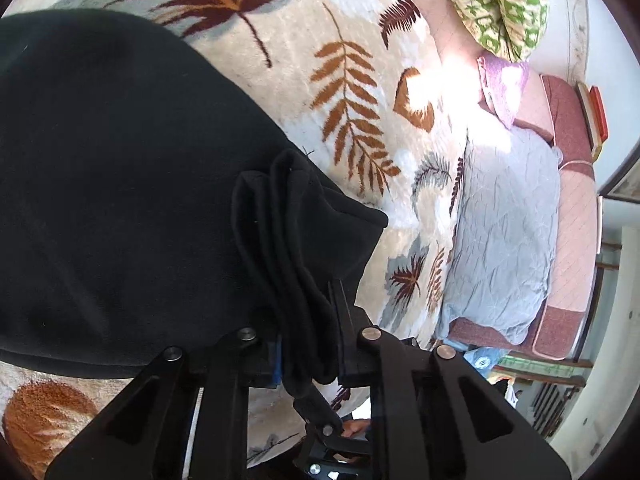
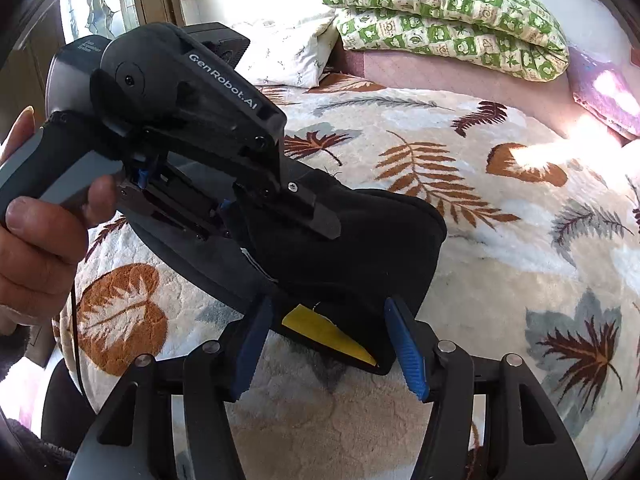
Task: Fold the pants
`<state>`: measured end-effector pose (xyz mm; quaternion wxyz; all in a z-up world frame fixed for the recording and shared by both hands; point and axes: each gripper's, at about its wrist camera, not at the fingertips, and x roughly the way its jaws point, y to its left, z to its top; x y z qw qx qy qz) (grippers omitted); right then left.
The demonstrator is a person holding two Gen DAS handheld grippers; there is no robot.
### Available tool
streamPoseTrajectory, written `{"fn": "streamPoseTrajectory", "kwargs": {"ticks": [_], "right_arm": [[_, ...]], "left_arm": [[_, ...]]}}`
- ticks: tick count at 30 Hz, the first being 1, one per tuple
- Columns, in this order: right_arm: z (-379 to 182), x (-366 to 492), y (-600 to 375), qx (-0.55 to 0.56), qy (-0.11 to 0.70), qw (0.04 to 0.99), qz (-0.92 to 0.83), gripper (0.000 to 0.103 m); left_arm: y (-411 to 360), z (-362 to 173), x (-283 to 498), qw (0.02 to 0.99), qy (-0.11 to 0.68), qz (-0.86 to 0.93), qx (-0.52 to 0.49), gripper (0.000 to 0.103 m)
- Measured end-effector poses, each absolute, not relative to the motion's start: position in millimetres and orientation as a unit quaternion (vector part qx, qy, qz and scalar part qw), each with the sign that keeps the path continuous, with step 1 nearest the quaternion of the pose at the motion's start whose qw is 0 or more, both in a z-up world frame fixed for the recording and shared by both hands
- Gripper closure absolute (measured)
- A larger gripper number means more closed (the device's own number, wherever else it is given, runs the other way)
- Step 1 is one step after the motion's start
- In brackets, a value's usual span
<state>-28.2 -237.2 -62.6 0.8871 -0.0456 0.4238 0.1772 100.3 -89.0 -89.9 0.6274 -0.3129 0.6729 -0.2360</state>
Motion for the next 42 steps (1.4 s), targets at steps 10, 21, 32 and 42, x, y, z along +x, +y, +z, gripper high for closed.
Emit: {"fn": "streamPoseTrajectory", "kwargs": {"ticks": [10,21,32,42], "right_arm": [[-75,-20,-211,-0.148,0.404,0.888,0.166,0.071],[-60,-18,-188,-0.162,0.381,0.889,0.195,0.088],[-79,6,-206,-0.05,0.44,0.865,0.234,0.084],[-42,-13,-274,0.123,0.403,0.877,0.23,0.059]], "left_arm": [[-70,-90,99,0.611,0.665,-0.232,-0.361,0.092],[-40,-99,96,0.653,0.655,-0.181,-0.336,0.092],[-45,-97,88,0.68,0.644,-0.172,-0.305,0.087],[-16,-74,58,0.703,0.62,-0.144,-0.318,0.071]]}}
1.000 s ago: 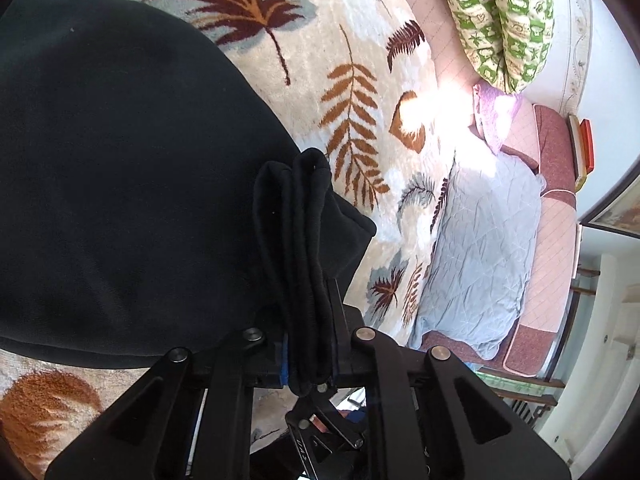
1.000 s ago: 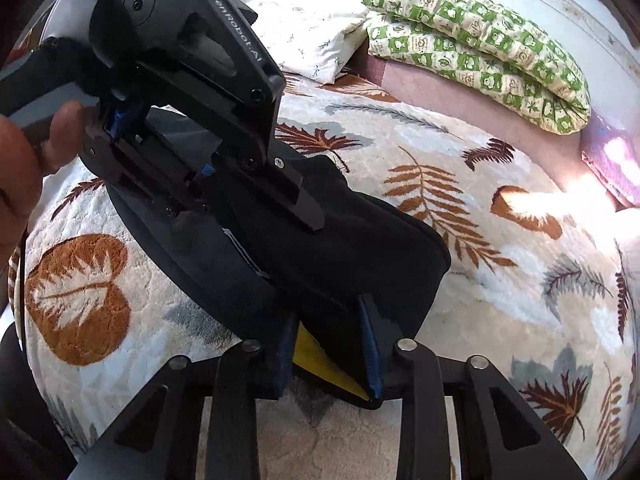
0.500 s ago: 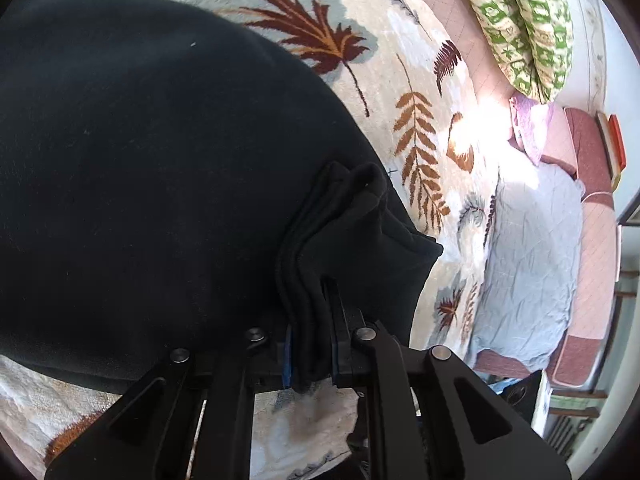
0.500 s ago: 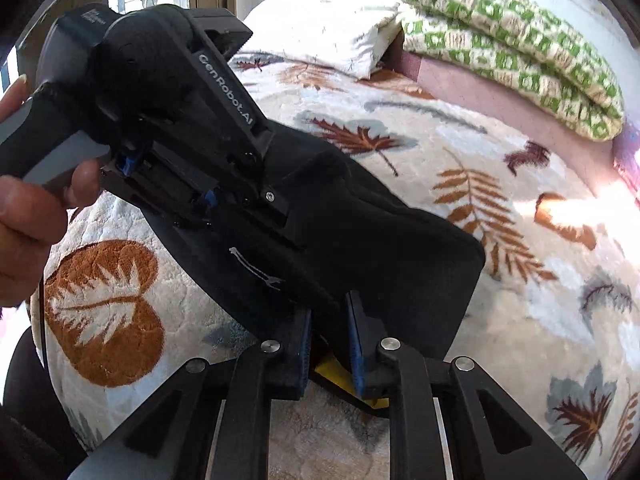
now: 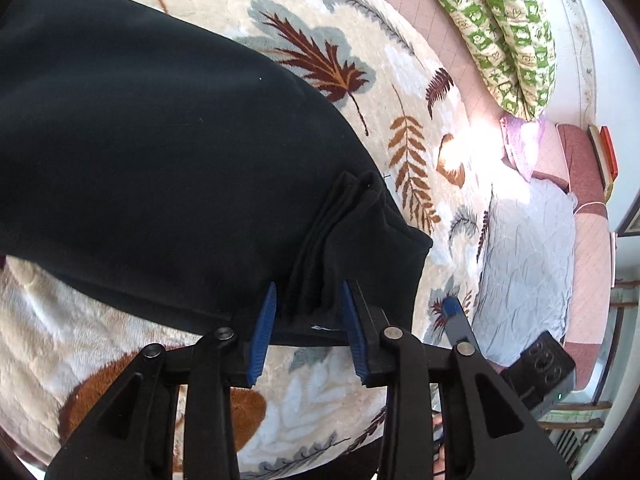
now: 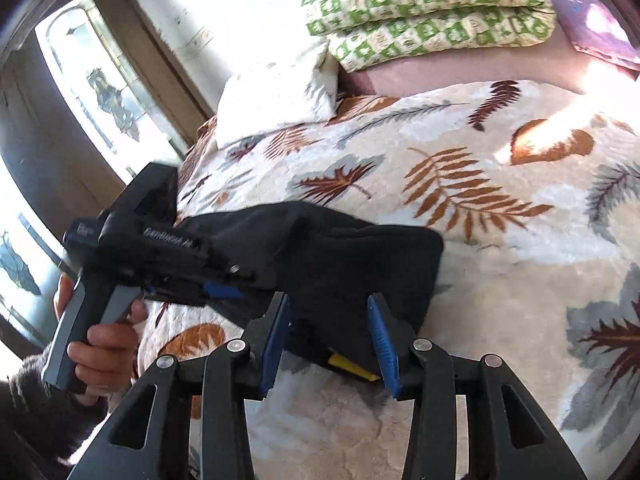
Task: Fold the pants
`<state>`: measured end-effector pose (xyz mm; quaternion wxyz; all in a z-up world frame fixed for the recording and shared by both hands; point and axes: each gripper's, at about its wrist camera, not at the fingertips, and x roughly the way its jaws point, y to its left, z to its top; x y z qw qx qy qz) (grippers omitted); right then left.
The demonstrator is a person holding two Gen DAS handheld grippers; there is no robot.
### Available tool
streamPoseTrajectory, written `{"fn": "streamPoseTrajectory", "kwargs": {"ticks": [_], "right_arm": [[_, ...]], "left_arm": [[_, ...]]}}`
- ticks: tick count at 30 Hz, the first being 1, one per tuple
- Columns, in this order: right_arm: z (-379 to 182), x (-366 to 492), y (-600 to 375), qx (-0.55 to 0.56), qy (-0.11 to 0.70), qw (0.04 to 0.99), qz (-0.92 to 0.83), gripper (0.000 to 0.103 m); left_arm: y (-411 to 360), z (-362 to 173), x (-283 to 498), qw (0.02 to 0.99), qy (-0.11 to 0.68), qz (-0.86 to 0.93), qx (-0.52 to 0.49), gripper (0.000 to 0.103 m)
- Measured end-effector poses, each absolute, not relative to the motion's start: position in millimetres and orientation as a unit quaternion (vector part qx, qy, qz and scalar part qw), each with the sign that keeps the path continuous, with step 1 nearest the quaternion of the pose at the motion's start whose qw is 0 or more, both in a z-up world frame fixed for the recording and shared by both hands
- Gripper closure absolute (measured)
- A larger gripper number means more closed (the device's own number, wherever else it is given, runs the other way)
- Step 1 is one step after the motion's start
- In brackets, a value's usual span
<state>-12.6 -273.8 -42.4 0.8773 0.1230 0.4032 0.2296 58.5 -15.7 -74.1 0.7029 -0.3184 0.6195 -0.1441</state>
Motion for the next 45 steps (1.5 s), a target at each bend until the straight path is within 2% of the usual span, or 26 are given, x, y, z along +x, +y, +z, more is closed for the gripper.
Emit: {"fn": "streamPoseTrajectory", "kwargs": {"ticks": [3,6,10,15,17,24,30,33,35,45], "right_arm": [[-38,0,-279,0.138,0.403,0.879,0.215,0.059],[-43,22,-275,0.162,0.411,0.869,0.223,0.059],[-55,46,-270,0.159,0.427,0.864,0.215,0.059],[-88,63,-275,0.159,0.475,0.842,0.2,0.068],[-90,64,-277,0.163,0.471,0.843,0.201,0.069],[-61,45,-288,0.188,0.449,0.848,0.21,0.063],[-30,21,-247,0.147,0.439,0.853,0.243,0.055],[-19,12,-196,0.105,0.439,0.848,0.278,0.052],[-18,8,-156,0.078,0.442,0.842,0.3,0.045],[-51,-1,20,-0.104,0.452,0.819,0.337,0.045]], "left_arm": [[-27,-68,57,0.702,0.62,-0.153,-0.314,0.071],[-43,-68,58,0.713,0.625,-0.148,-0.281,0.059],[-64,-73,62,0.733,0.628,-0.126,-0.229,0.059],[-72,-72,64,0.745,0.623,-0.116,-0.208,0.059],[-66,-69,64,0.741,0.619,-0.128,-0.225,0.059],[21,-27,52,0.765,0.574,-0.099,-0.277,0.059],[134,11,41,0.794,0.535,-0.019,-0.287,0.059],[185,9,35,0.79,0.526,0.003,-0.315,0.059],[203,3,35,0.786,0.521,0.007,-0.332,0.059],[254,-30,30,0.757,0.526,-0.015,-0.387,0.059]]}}
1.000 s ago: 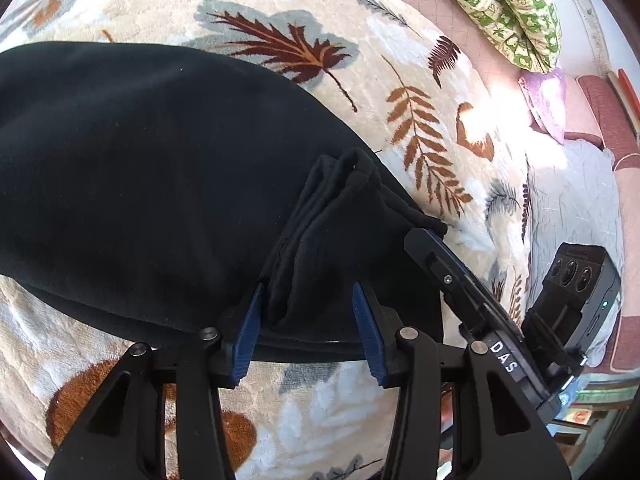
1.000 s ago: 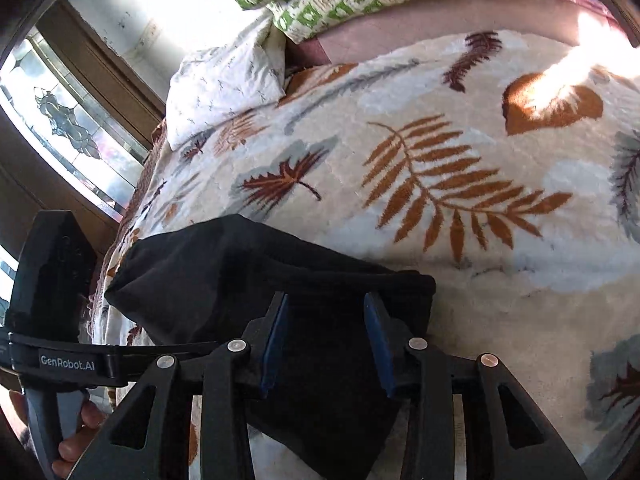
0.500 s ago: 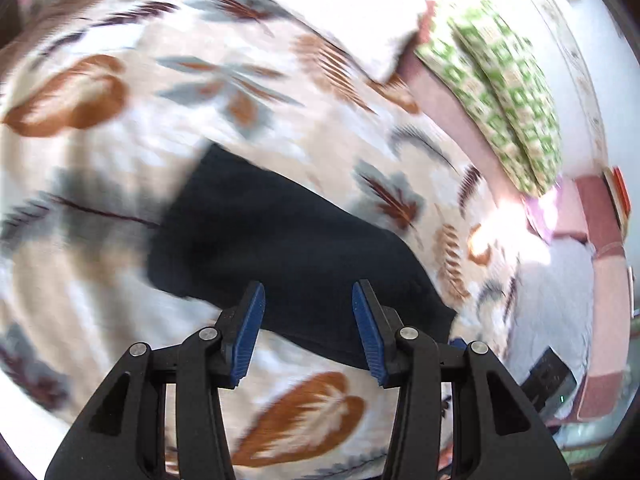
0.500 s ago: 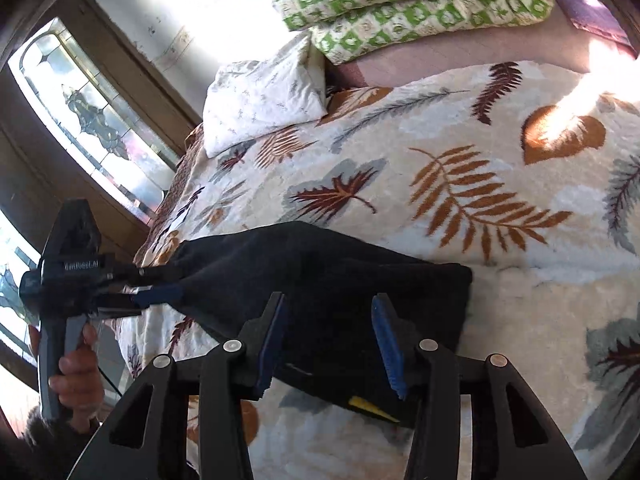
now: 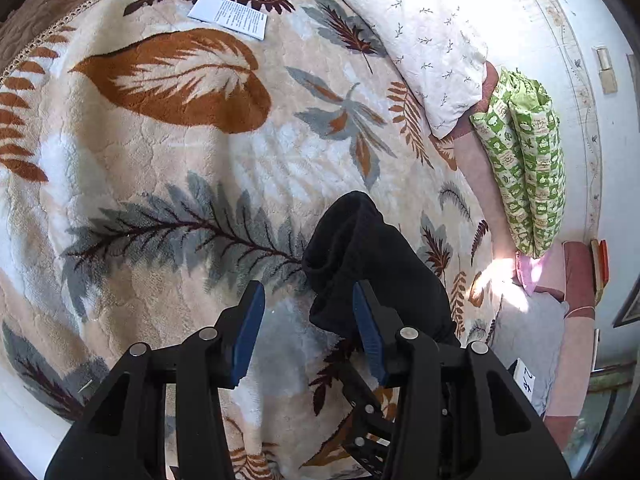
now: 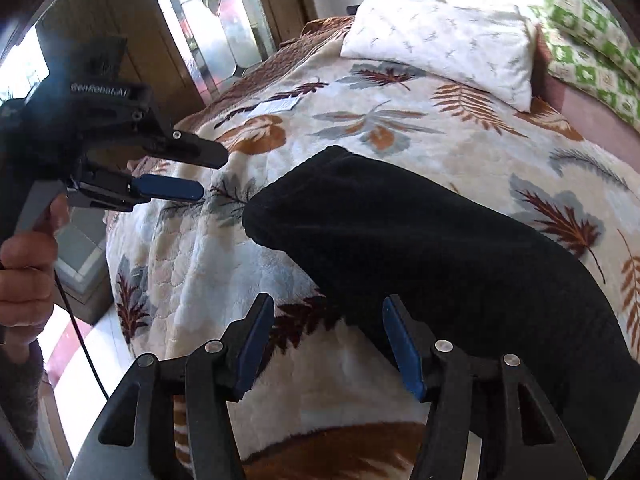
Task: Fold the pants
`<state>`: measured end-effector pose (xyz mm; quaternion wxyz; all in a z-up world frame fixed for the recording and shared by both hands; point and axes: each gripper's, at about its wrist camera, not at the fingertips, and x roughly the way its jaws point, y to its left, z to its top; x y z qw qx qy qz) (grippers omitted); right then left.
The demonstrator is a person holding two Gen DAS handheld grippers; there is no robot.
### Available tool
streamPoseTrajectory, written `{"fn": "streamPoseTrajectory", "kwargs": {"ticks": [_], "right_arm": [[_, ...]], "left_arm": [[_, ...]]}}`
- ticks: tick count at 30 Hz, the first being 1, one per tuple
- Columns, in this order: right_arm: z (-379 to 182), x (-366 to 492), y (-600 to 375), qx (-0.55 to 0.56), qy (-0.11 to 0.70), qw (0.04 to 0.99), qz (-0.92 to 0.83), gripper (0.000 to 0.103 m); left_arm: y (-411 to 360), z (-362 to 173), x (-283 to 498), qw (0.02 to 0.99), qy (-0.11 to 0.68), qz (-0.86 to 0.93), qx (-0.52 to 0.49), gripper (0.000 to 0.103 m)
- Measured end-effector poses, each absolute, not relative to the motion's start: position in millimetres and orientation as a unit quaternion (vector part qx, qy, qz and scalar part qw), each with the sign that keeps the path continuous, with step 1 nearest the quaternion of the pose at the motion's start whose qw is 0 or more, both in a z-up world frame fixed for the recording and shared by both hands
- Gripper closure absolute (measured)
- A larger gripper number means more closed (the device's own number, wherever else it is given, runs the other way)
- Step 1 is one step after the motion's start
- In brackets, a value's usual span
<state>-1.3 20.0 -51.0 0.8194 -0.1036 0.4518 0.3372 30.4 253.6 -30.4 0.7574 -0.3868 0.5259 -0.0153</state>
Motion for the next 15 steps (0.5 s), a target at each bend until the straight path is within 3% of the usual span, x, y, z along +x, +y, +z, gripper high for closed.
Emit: {"fn": "streamPoseTrajectory", "kwargs": {"ticks": [10,13,15], "right_arm": [[-87,16,68,-0.208,0.428,0.835,0.276,0.042],[-89,20,70,-0.219,0.413,0.841,0.271,0.046],[-88,22,70,-0.229,0.401,0.846,0.268,0.057]], "left_arm": [[263,-47,41,0.742,0.526,-0.036,-0.414,0.059],[264,-52,47,0.736,0.523,-0.031,-0.429,0.059],[267,-55,51,0.727,0.516,-0.032,-0.452,0.059]]}}
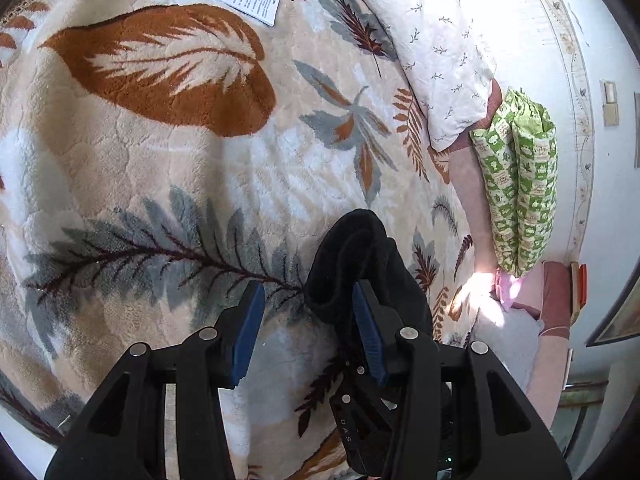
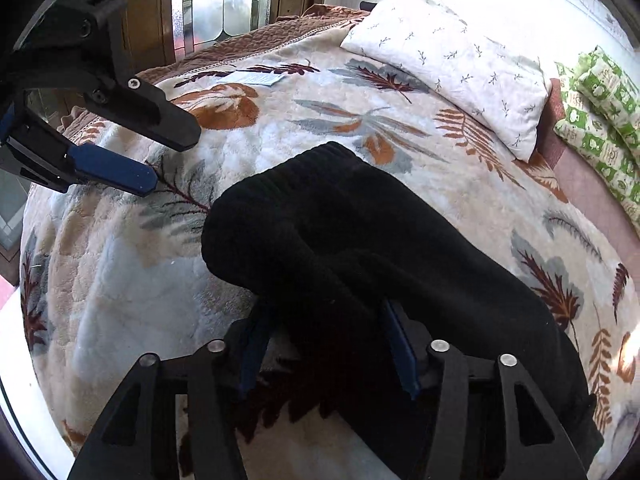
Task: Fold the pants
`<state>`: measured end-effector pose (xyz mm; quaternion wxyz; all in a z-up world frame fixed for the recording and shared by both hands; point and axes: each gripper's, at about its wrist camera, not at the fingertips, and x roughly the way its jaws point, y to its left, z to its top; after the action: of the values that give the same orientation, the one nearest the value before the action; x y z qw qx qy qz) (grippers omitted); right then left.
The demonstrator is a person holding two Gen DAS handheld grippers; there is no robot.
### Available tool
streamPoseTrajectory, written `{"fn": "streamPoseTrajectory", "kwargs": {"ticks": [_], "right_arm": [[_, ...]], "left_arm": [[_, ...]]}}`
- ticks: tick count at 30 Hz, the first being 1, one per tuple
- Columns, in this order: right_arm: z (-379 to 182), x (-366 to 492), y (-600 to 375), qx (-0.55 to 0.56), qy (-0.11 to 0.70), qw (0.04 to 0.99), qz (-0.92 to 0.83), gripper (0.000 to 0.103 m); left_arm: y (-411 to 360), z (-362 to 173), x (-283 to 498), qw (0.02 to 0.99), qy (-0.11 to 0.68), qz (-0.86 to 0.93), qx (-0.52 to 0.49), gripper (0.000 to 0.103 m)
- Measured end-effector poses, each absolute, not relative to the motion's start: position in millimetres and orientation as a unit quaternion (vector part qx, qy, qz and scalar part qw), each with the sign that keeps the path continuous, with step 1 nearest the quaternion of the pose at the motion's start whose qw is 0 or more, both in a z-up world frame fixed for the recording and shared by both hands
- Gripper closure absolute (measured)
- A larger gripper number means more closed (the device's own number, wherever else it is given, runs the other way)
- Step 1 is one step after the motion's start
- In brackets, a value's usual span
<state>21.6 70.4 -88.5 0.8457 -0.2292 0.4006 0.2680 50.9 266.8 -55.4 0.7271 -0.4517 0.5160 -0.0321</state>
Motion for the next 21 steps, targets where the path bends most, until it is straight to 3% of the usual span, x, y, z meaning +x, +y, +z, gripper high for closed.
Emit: {"fn": "streamPoseTrajectory", "kwargs": {"ticks": [2,4,12,16,18,19,20,21], "right_arm": [[-86,23,68,-0.23,0.393,0.849,0.267,0.075],[-81,27,62,-0.213,0.394,0.851,0.274,0.082],[-70,15,52,-0.187,0.384,0.85,0.307,0.084],[-73,12,51,-0.18,0.387,0.849,0.312,0.084],[-73,13,50,-0.174,0.387,0.85,0.314,0.084],[-72,13,49,-0.171,0.387,0.85,0.315,0.084],[-73,14,49,-0.169,0.387,0.85,0.315,0.084],[-73,14,48,-0.167,0.386,0.851,0.316,0.083]], "left_arm": [[269,-58,57,0.715,0.508,-0.039,-0.479,0.054],[267,-61,66,0.702,0.506,-0.047,-0.498,0.045],[237,-84,109,0.678,0.556,-0.061,-0.478,0.044],[226,-88,116,0.679,0.564,-0.069,-0.464,0.032],[227,-87,117,0.672,0.563,-0.082,-0.475,0.032],[227,-88,116,0.665,0.561,-0.091,-0.484,0.04],[227,-89,114,0.659,0.558,-0.103,-0.494,0.061],[226,-89,114,0.653,0.557,-0.117,-0.5,0.071]]}}
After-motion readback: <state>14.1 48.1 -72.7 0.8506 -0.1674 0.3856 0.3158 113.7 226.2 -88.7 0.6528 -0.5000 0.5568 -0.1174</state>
